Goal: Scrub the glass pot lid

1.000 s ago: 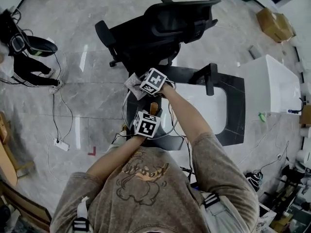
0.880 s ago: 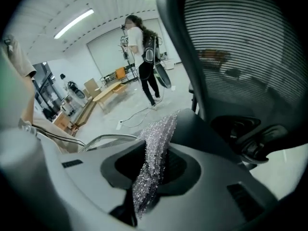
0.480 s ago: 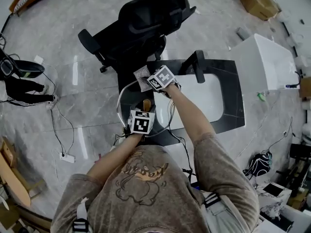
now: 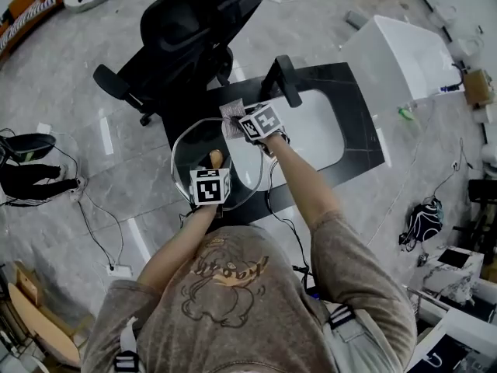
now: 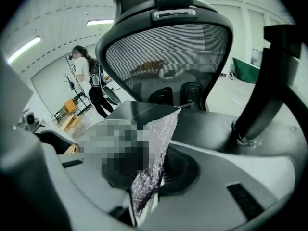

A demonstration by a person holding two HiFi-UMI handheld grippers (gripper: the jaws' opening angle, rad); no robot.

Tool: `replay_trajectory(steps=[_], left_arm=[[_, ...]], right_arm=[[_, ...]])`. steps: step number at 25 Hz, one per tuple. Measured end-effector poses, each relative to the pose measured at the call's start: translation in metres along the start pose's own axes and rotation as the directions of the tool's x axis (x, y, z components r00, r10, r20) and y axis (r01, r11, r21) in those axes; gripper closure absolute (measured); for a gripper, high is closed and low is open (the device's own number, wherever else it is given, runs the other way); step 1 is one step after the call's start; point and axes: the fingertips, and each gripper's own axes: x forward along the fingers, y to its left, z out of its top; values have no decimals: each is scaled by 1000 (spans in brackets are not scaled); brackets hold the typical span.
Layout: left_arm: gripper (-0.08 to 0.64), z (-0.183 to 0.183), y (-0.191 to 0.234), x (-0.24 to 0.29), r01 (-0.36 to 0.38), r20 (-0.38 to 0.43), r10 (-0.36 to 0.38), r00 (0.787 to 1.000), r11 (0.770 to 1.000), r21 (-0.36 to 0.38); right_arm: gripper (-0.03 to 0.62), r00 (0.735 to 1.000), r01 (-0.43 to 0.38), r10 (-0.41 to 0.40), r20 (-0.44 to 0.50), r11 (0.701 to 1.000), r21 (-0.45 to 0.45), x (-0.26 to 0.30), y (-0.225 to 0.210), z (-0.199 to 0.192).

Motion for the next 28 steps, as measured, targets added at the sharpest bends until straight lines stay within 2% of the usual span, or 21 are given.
replay_trajectory(steps=[9,13,19,28], left_arm=[[319,1,0,0,5,-7,-5,1000,1000,6],[319,2,1,1,5,-7,-5,1000,1000,5],[319,1,1,2,9,-13,-8,1000,1000,14],[318,1,0,0,9,-22,-8,1000,1000,15]], right_arm=[[499,988,123,-137,65,976,179,-44,-18,-54],[499,977,181,-200,79,963,199,-59,-13,-75],[499,967,227,-247,64,948,224,-82,0,-113],[500,966,241,-254,47,951,191,-105,47,-160]])
